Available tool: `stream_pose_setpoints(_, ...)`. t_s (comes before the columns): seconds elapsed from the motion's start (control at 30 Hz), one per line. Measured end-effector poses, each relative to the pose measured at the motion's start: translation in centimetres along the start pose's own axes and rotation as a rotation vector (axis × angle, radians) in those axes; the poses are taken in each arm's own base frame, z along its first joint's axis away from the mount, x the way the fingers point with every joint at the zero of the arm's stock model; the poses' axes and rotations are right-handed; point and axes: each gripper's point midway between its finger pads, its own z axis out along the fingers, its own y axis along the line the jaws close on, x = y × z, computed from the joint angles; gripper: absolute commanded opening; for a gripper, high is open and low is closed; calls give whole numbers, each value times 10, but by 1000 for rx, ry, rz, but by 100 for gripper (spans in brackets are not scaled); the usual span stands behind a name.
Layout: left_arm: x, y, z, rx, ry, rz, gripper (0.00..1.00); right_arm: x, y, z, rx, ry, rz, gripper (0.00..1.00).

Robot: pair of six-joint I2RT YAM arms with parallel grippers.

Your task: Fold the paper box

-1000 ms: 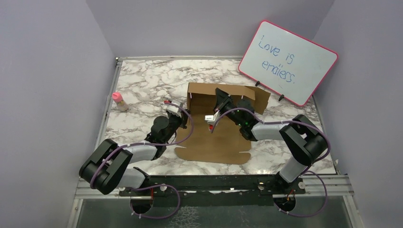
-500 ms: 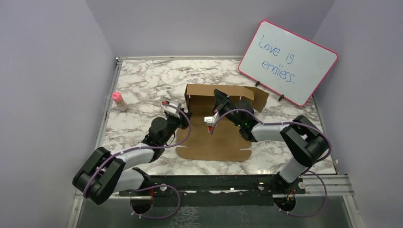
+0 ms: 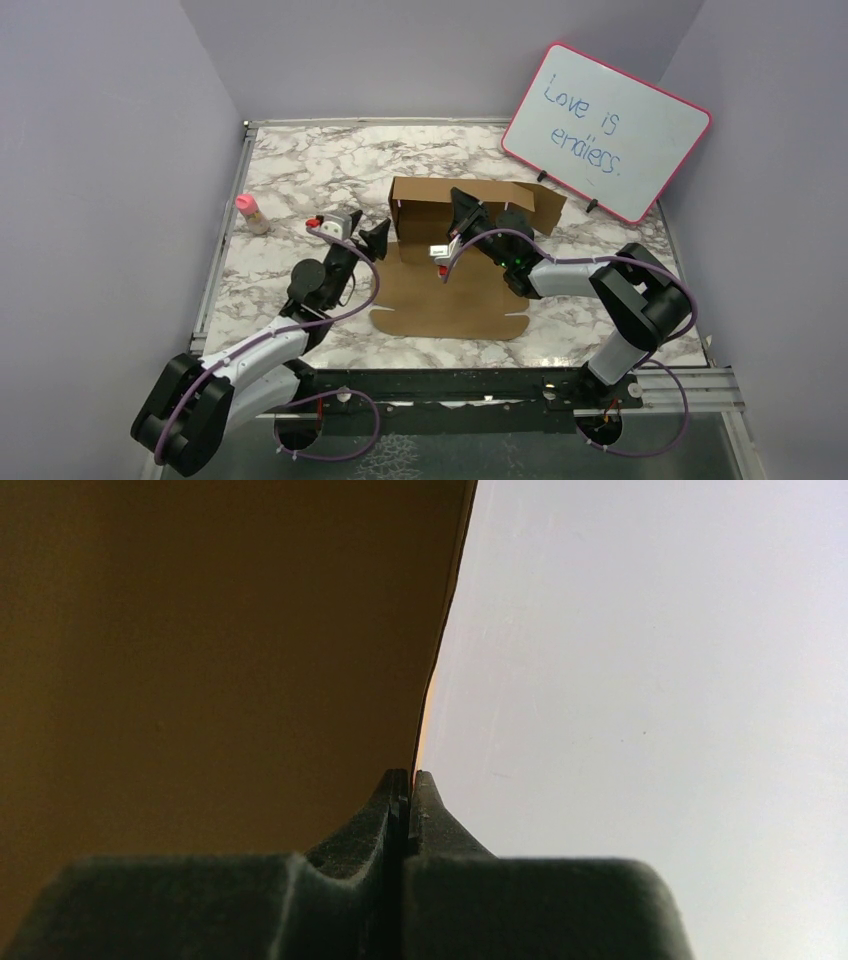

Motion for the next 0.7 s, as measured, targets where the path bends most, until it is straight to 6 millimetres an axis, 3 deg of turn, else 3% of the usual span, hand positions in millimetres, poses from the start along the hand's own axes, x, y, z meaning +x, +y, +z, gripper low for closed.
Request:
stream_pose_setpoints(0.07,-3,15,-2,-46,-30,-19,72,0,0,0,-1,1,4,1)
stream_pose_setpoints(0.27,32,76,-11,-211,33,-45,74,0,1,0,-2,1,10,1)
stream_pose_setpoints(0.43,64,74,-6,-158,123,-47,77,0,0,-1,-2,1,14,1)
stream_pose_setpoints(0.7,84,67,20,-30,179,-23,77,0,-1,-2,-15,-3,24,1)
